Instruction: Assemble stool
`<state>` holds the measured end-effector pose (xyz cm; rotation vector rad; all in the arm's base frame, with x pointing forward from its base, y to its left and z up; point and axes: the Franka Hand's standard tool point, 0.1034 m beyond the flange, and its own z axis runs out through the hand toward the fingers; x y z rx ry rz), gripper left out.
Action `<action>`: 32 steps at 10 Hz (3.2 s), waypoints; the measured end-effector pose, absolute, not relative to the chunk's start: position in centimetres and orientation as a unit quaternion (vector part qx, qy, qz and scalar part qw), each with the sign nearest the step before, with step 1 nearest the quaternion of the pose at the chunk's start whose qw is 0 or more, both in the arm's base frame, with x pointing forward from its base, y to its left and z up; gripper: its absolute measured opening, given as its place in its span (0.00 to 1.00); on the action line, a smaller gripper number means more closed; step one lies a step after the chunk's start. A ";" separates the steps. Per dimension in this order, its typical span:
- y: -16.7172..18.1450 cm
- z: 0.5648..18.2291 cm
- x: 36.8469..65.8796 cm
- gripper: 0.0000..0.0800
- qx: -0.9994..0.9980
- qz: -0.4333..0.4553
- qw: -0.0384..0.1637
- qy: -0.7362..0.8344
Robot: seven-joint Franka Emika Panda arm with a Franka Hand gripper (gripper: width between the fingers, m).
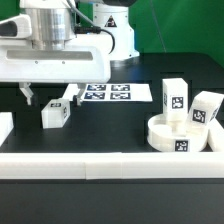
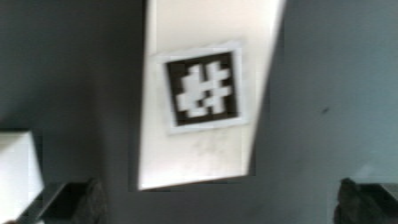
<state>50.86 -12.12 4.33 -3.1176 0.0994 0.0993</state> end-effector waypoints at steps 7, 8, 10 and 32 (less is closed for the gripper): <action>-12.9 4.4 50.8 0.81 -0.966 0.253 0.045 0.040; -12.7 4.3 50.4 0.81 -0.952 0.299 0.055 0.039; -13.1 2.8 50.3 0.81 -0.930 0.364 0.039 0.030; -11.7 7.7 52.4 0.41 -0.901 0.431 0.047 0.020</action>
Offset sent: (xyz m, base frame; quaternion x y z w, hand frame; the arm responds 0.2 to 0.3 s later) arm 0.0024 -0.0150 0.0083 -0.0007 -0.1393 -0.0159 0.9901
